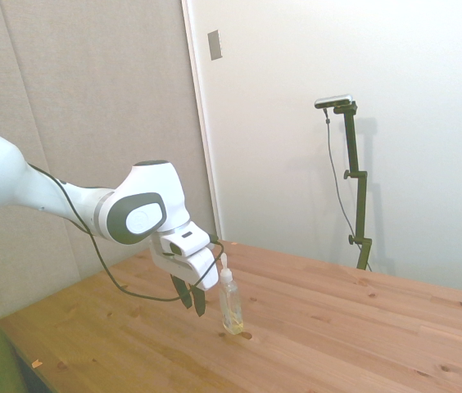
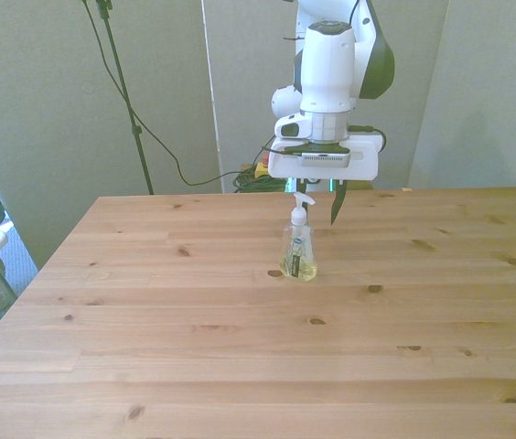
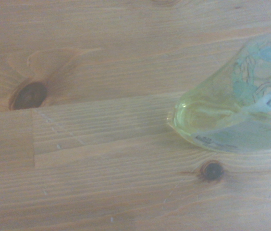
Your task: Knock down the sanitizer
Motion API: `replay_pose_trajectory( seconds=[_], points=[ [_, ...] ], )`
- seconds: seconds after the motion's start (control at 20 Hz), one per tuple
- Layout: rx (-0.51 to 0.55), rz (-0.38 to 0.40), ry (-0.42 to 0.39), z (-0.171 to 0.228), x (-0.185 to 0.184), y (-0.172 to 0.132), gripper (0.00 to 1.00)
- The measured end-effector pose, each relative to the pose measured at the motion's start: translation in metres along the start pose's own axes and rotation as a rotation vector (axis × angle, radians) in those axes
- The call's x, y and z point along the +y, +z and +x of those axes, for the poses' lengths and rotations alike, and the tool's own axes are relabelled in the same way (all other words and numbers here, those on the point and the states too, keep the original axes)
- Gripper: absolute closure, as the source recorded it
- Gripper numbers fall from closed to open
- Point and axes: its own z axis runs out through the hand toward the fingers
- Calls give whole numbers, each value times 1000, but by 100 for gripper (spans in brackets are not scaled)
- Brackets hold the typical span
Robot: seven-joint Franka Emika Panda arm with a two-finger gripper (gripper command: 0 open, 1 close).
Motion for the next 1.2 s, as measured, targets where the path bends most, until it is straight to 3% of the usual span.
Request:
replay_pose_trajectory(
  seconds=[0.75, 1.2],
  points=[
    [41, 6, 113, 36, -19, 14, 100],
    [89, 39, 200, 94, -36, 7, 100]
  ],
)
